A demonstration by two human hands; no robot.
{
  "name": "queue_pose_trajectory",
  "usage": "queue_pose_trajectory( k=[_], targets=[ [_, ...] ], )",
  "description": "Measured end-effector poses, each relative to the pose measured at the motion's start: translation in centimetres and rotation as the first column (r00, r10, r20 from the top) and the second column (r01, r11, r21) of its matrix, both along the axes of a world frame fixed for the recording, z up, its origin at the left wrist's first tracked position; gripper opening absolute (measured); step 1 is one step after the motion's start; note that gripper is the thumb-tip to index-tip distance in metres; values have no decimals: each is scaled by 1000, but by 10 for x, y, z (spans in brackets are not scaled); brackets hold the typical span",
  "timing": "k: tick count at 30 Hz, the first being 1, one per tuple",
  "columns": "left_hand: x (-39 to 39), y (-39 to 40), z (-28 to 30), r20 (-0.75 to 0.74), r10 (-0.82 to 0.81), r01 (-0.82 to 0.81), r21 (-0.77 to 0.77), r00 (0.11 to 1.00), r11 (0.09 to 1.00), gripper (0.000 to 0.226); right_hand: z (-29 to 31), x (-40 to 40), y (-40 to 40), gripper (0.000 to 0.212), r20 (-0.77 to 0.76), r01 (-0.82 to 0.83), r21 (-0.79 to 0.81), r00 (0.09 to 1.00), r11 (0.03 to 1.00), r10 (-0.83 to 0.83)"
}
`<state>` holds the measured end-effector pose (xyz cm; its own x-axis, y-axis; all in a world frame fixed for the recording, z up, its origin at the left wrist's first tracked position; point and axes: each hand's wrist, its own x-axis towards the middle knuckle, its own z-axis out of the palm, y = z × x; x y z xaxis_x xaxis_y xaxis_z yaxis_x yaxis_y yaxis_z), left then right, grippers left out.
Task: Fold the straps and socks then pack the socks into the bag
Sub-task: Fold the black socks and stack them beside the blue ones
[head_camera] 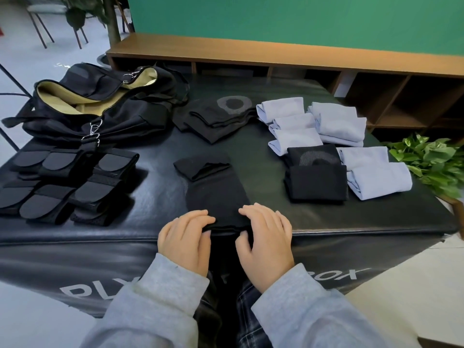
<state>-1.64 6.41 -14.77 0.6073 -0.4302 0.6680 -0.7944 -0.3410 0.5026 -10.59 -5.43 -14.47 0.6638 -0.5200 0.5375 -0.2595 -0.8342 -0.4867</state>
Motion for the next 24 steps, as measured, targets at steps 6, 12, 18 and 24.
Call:
queue_pose_trajectory(
  k=[6,12,18,24],
  targets=[
    [-2,6,11,-131,27,-23,29,991,999,37,1,0,-2,13,40,-51,68,998,996,48],
    [-3,2,9,-172,69,-73,-12,983,997,48,14,-4,2,25,98,-74,259,994,963,50],
    [-2,2,9,-278,91,-121,-92,956,988,46,16,-8,3,22,101,-45,341,995,939,11],
    [-1,3,8,-376,145,-184,-69,915,980,41,11,-5,0,28,83,4,315,996,949,-32]
  ],
)
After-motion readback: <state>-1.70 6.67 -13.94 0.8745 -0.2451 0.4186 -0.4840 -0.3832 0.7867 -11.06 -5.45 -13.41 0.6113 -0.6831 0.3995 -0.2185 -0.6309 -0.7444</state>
